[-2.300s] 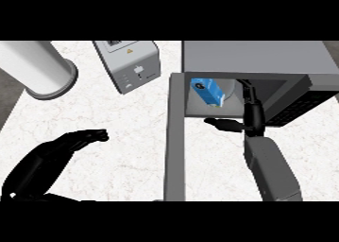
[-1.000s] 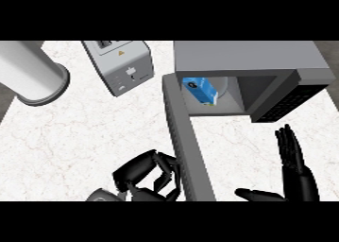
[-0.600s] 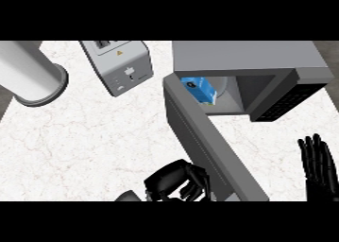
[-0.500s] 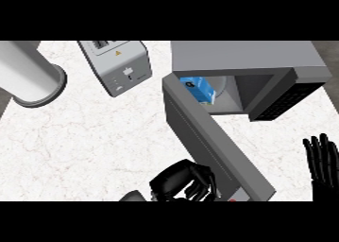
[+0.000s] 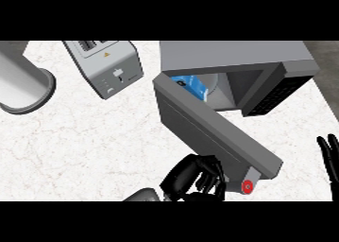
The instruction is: Pick up the milk, place it into the microwave and close the microwave
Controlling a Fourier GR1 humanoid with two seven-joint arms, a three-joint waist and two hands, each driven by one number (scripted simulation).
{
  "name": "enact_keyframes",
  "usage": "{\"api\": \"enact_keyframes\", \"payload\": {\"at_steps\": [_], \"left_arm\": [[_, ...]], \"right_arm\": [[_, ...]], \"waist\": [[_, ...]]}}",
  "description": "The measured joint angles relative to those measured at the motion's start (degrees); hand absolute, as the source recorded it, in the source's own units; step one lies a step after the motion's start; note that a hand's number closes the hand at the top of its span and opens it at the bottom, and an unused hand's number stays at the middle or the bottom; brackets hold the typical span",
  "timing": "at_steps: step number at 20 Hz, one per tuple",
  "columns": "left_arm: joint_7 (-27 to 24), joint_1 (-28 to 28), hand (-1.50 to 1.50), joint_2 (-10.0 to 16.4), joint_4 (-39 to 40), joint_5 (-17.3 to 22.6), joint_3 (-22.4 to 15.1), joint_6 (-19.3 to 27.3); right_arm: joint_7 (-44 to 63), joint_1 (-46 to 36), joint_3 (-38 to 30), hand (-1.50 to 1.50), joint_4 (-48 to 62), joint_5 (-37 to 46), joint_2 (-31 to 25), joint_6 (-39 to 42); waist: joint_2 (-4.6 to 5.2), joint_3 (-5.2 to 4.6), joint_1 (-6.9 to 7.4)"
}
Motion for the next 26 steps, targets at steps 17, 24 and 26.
{"api": "enact_keyframes", "payload": {"at_steps": [17,24,26], "left_arm": [[-2.79,-17.12,1.5,-1.15,6.33,18.64,1.36,12.11],[-5.9,-21.1,1.5,-1.31,9.08,26.68,6.65,13.03],[-6.99,-22.27,1.5,-1.31,10.22,28.53,7.93,12.9]], "right_arm": [[6.64,-2.1,2.36,-1.5,-9.41,-9.09,-6.08,8.37],[8.75,-2.79,2.23,-1.5,-11.25,-12.54,-6.94,8.93],[9.28,-3.07,1.96,-1.5,-11.89,-13.54,-7.32,9.07]], "waist": [[1.61,-0.11,-7.34],[2.69,-0.24,-9.51],[2.9,-0.23,-10.15]]}}
